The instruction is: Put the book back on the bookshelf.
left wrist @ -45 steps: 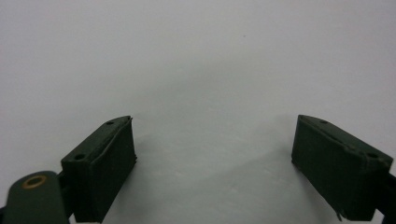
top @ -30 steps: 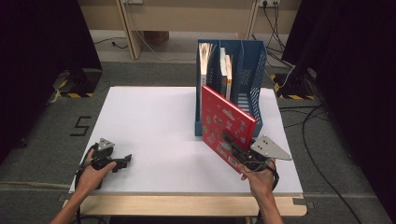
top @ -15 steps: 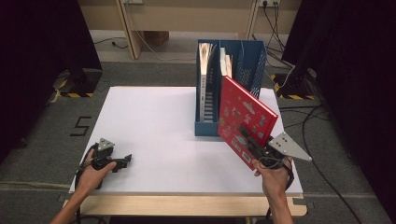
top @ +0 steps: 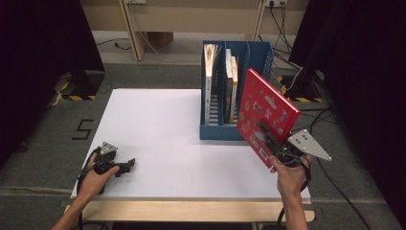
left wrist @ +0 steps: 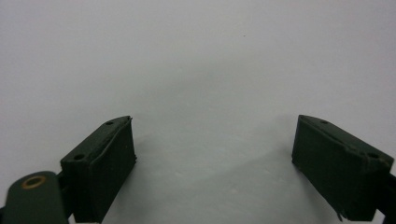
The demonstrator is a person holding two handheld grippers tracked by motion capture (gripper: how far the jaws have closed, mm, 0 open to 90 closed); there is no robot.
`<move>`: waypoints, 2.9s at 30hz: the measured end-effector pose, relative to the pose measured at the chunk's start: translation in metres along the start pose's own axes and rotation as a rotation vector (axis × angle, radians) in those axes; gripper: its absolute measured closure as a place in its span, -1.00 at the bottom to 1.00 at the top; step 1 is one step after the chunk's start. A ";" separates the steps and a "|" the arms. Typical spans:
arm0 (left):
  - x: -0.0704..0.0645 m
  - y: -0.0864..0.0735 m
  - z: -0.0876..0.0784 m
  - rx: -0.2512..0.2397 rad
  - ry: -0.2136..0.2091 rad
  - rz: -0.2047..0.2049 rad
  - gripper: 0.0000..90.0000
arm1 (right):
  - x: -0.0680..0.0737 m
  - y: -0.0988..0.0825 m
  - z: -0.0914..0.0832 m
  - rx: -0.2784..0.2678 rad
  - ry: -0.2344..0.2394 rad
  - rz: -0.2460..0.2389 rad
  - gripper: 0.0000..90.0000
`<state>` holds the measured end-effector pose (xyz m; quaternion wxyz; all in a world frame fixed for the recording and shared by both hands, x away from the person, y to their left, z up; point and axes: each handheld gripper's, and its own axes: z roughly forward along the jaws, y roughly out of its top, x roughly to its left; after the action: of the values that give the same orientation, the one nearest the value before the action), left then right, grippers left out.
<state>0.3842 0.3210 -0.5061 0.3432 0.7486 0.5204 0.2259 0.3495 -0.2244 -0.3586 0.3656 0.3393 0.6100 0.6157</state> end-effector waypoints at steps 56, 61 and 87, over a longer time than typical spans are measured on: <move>0.000 0.000 0.000 -0.004 0.000 -0.003 -0.74 | -0.081 -0.009 0.135 0.048 -0.325 0.119 0.76; 0.000 0.000 0.000 -0.003 0.000 -0.003 -0.74 | -0.085 -0.014 0.147 0.074 -0.344 0.117 0.76; 0.000 0.000 0.000 -0.001 0.001 -0.001 -0.74 | -0.087 -0.040 0.198 0.148 -0.364 0.145 0.75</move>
<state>0.3842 0.3208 -0.5062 0.3434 0.7481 0.5207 0.2264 0.5653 -0.2001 -0.3907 0.3984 0.5140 0.5513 0.5227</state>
